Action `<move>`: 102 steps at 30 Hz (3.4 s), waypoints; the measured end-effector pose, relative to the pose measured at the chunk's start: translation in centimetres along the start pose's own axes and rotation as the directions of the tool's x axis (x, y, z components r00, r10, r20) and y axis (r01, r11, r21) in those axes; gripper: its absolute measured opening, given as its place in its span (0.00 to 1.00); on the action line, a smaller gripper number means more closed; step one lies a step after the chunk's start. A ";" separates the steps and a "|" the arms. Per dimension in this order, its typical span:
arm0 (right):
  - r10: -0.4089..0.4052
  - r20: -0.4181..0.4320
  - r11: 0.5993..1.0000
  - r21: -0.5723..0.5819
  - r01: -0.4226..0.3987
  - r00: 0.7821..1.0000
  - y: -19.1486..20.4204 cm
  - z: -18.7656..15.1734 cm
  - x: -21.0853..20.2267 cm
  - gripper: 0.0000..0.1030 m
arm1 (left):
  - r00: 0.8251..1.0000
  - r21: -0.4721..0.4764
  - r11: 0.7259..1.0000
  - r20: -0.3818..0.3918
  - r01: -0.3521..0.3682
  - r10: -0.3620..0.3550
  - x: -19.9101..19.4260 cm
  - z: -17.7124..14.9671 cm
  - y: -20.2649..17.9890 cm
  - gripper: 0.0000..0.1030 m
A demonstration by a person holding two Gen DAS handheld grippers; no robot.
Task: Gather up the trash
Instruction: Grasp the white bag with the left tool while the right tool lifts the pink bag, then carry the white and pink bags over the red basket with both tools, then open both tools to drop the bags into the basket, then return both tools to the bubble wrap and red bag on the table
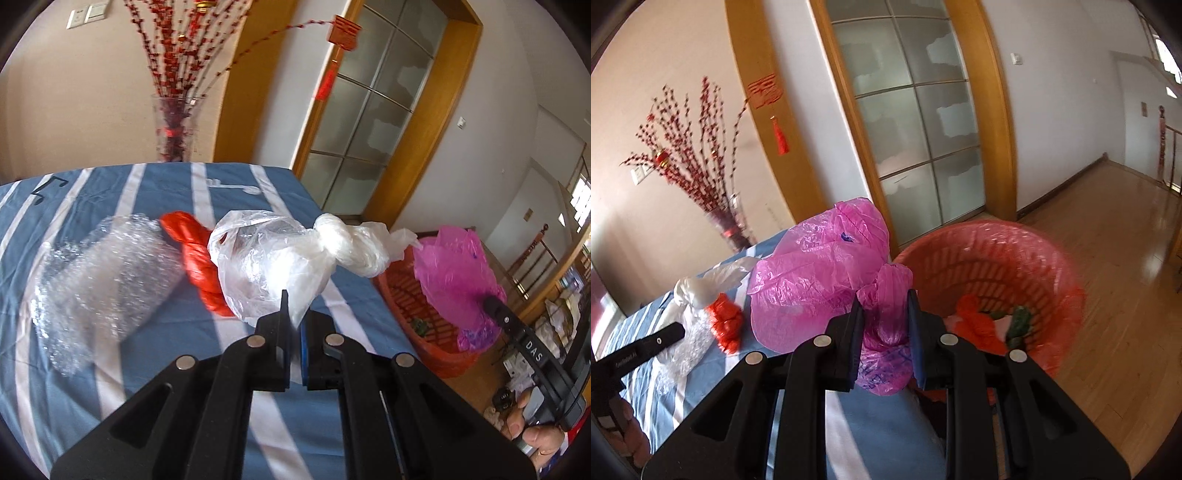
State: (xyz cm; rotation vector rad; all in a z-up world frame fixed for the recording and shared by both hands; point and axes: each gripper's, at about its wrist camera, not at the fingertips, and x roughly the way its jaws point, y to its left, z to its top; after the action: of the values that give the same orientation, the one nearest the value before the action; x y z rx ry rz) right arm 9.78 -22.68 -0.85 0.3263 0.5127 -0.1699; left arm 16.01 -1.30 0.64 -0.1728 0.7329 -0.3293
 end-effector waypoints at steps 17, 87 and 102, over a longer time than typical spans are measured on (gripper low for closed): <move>-0.104 0.050 0.990 0.102 0.098 0.993 -5.8 0.5 -0.6 0.22 | 0.995 0.079 0.994 -0.057 0.081 -0.077 3.9 -0.1 -5.9 0.05; -0.008 -0.020 1.000 -0.017 0.007 1.000 -0.7 0.2 2.2 0.49 | 0.877 -0.064 0.876 -0.085 -0.478 0.472 2.4 0.7 15.9 0.65; 0.080 -0.095 0.990 -0.107 -0.090 0.992 5.0 -1.3 3.5 0.49 | 0.876 -0.113 0.873 -0.157 -0.474 0.455 4.4 -0.8 18.8 0.73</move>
State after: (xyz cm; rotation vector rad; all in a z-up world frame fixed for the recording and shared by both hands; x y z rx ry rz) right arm 13.37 -17.86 -2.33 0.2473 0.5948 -0.0431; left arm 22.96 14.70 -7.75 -0.1102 0.8991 0.1803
